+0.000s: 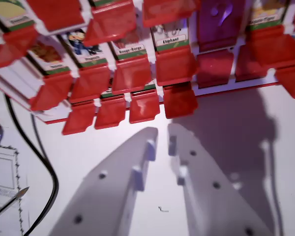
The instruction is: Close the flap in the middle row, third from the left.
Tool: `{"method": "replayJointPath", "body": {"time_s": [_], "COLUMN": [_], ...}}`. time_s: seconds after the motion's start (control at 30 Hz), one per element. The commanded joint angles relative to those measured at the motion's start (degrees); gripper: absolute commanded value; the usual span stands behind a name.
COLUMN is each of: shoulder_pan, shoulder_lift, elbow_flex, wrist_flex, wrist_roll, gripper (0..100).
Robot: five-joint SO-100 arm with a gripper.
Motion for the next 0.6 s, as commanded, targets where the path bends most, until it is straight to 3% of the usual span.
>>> {"method": "replayJointPath", "body": {"time_s": [0.0,0.57], "shoulder_pan": [-0.09,-2.29], "shoulder_lift": [-0.53,-10.72], "elbow_flex": [-7.29,-16.26], "wrist_flex": [0.35,3.96], "wrist_roll": [0.70,4.04], "gripper": [2,2]}}
